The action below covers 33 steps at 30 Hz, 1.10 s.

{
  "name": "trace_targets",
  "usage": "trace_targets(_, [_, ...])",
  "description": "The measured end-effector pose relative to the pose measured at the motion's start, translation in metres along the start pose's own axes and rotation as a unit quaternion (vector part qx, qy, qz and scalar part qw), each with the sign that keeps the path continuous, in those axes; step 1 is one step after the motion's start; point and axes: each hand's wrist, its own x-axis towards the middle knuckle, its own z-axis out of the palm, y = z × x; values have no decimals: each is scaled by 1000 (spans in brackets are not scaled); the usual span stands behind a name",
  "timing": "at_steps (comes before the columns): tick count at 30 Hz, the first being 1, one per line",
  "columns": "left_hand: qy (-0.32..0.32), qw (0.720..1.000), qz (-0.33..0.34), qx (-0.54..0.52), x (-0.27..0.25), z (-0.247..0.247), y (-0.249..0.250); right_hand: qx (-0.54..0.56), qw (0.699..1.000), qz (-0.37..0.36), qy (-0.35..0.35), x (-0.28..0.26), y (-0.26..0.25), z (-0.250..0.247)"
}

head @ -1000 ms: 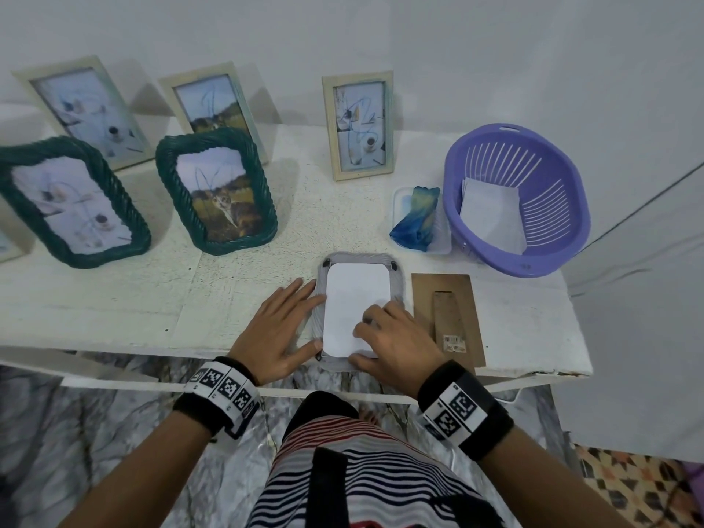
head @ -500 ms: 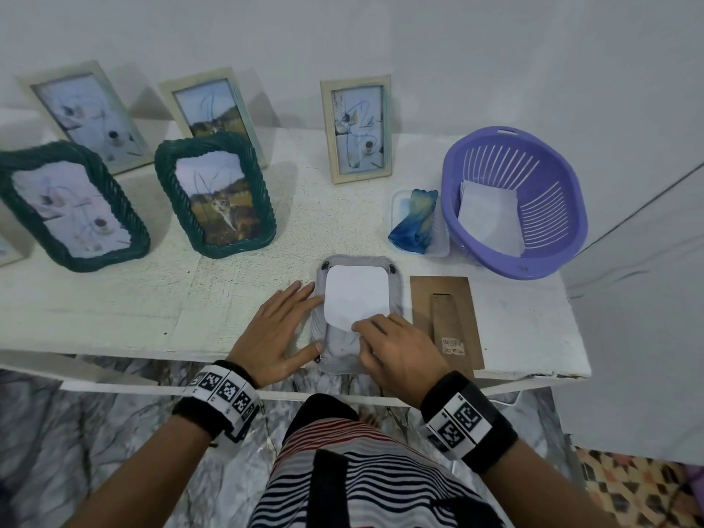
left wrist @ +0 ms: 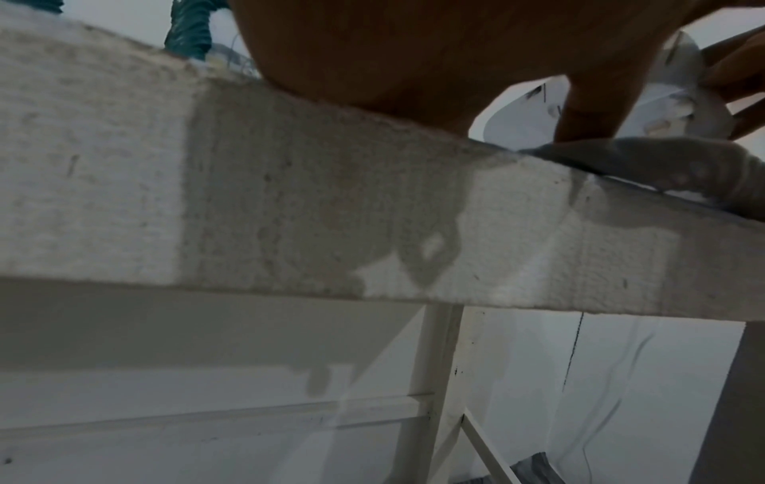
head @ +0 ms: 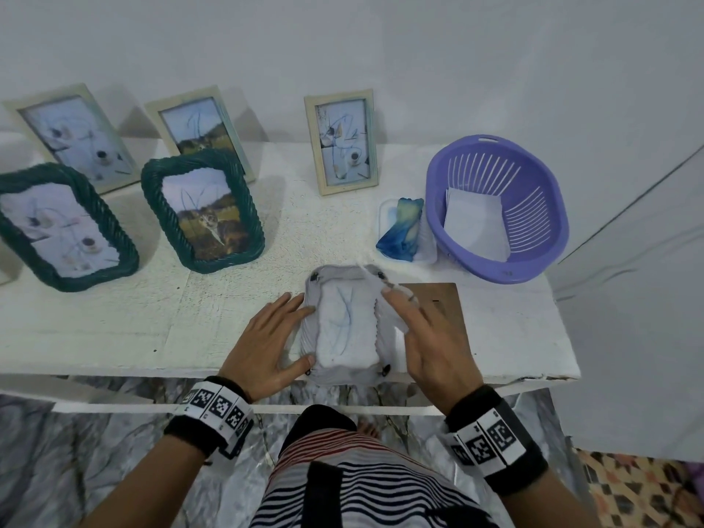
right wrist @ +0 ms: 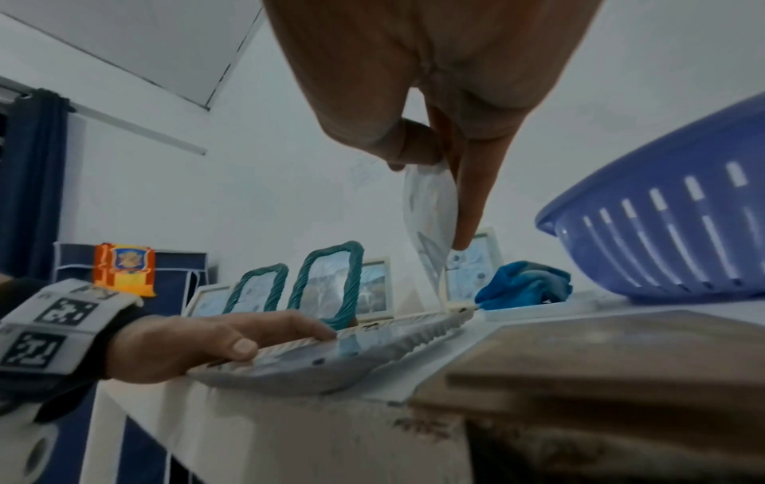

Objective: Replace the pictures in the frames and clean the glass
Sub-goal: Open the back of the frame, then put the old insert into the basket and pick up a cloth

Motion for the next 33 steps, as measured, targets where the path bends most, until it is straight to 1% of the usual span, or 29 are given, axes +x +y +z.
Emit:
trace_targets(3, [-1,1000,3,0,0,0,0,-19,997,22,78,-3,6,-9])
trace_targets(5, [-2,1000,5,-3,-1,0,-1,-41,993,38,99,-7,9,-15])
trace_targets(8, [-6,1000,6,-16,0,0,-2,-50,994,50,83,-19,19,-26])
trace_targets(10, [-10,1000,11,-21,0,-2,-3,-34,996,61,57,-30,31,-32])
trace_targets(12, [-13,999,1,-44,3,-7,-3,-38,996,72,33,-41,44,-35])
trace_targets(15, [11,995,-25,-93,17,-20,4,-69,993,87,41,-54,56,-38])
trace_targets(17, [38,995,-10,-93,35,-31,14,-94,990,96,47,-58,59,-40])
trace_targets(19, [46,995,13,-87,59,-39,30,-129,985,110,40,-61,62,-45])
trace_targets(24, [37,991,98,-81,125,-43,82,-209,970,123,-2,-62,68,-55])
trace_targets(28, [8,988,153,-3,174,-33,113,-255,958,129,-23,-58,68,-62])
trace_targets(31, [-36,988,144,47,205,-25,125,-291,948,122,-30,-51,68,-68])
trace_targets(33, [-53,988,130,64,219,-21,128,-290,948,121,-44,-48,70,-72])
